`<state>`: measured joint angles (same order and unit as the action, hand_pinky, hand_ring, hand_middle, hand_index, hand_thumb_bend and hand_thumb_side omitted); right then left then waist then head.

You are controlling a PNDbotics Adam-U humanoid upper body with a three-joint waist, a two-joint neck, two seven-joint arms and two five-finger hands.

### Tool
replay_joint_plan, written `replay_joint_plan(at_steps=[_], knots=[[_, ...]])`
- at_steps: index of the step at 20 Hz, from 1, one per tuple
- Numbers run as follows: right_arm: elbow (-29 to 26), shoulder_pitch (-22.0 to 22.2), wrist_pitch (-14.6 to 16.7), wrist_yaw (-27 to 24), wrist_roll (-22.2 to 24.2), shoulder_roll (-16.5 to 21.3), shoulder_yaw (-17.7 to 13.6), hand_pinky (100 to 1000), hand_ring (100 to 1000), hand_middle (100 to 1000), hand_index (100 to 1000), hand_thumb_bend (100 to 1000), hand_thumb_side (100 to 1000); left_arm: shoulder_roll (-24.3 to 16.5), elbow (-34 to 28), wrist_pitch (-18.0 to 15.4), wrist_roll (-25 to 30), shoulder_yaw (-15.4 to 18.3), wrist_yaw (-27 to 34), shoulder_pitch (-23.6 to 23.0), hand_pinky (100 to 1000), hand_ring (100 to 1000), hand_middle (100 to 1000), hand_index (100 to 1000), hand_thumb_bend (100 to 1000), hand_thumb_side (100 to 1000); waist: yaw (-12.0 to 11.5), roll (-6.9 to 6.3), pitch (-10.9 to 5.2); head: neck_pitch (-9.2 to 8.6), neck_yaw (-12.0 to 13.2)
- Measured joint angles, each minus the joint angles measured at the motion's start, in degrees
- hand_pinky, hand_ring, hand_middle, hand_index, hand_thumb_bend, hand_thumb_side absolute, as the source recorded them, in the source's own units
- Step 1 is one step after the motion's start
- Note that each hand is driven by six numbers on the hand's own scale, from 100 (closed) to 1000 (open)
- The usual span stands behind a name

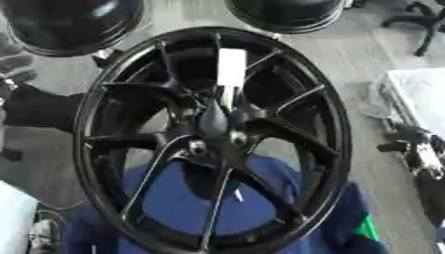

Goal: Pull the pin out of the wheel hub.

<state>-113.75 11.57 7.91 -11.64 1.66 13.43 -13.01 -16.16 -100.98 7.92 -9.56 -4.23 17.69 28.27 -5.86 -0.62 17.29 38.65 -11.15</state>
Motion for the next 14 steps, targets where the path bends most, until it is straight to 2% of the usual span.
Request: replay_joint_plan(at_steps=[7, 10, 11, 12, 14], knots=[[0.0, 0.0, -0.4, -0.1, -0.3, 0.4, -0.2, 964, 652, 654, 771, 100, 659, 0.0, 0.0, 0.0, 0.0, 0.0, 0.0, 0.1, 750, 733, 659, 749, 100, 654, -0.9, 0.37, -0.03, -0.03, -0.3], [0.0, 0.6, 0.0, -1.0, -0.5, 1.9, -0.9, 963, 681, 681, 790, 100, 620, 0.0, 0.1, 0.0, 0.0, 0.0, 0.1, 0.1, 750, 734, 659, 749, 100, 652, -0.8, 0.99, -0.80, 0.05, -0.5], [0.0, 1.0, 0.6, -1.4, -0.3, 2.7, -1.2, 964, 693, 693, 799, 100, 707, 0.0, 0.3, 0.0, 0.0, 0.0, 0.1, 0.0, 751, 735, 659, 749, 100, 654, -0.7, 1.20, -1.19, 0.09, -0.5], [0.0, 1.4, 1.2, -2.0, 0.0, 3.7, -1.5, 965, 700, 701, 804, 100, 596, 0.0, 0.4, 0.0, 0.0, 0.0, 0.1, -0.1, 751, 735, 660, 749, 100, 656, -0.4, 1.42, -1.49, 0.24, -0.5], [0.0, 2.1, 2.7, -3.2, 0.7, 6.0, -2.4, 965, 709, 713, 813, 100, 587, -0.3, 0.5, 0.0, 0.1, 0.0, 0.1, -0.5, 751, 735, 660, 749, 100, 661, -0.2, 1.76, -1.80, 0.69, -0.5]])
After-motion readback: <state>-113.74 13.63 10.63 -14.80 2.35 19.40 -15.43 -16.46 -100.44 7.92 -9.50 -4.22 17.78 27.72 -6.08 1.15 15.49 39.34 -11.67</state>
